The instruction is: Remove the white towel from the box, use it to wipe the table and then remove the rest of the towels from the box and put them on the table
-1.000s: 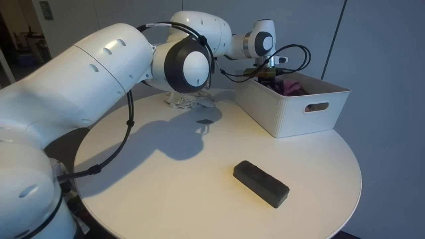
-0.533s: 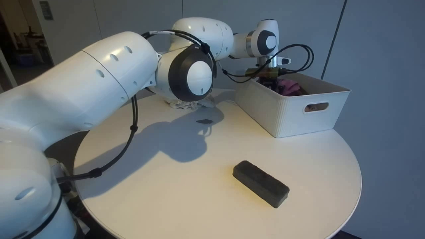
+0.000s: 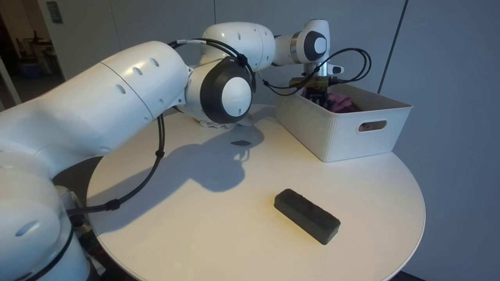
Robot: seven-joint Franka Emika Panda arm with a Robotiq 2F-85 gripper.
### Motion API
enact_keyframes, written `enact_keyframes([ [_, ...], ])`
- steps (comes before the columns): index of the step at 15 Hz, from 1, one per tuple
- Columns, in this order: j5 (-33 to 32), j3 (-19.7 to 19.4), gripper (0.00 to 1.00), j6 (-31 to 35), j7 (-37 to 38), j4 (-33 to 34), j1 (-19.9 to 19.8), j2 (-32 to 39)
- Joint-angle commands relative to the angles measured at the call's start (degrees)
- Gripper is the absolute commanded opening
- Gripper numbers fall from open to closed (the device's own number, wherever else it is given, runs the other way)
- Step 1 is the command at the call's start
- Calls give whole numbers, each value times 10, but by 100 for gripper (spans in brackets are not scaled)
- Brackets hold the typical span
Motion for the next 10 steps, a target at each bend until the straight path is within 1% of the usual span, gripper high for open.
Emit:
enact_keyframes([
  [1, 4, 9, 11, -10, -6, -4, -7, -18],
  [4, 2, 7, 11, -4, -3, 1, -9, -27],
  [6, 0, 3, 11, 16, 4, 1, -8, -37],
  [10, -1, 5, 11, 49, -15, 2, -11, -70],
])
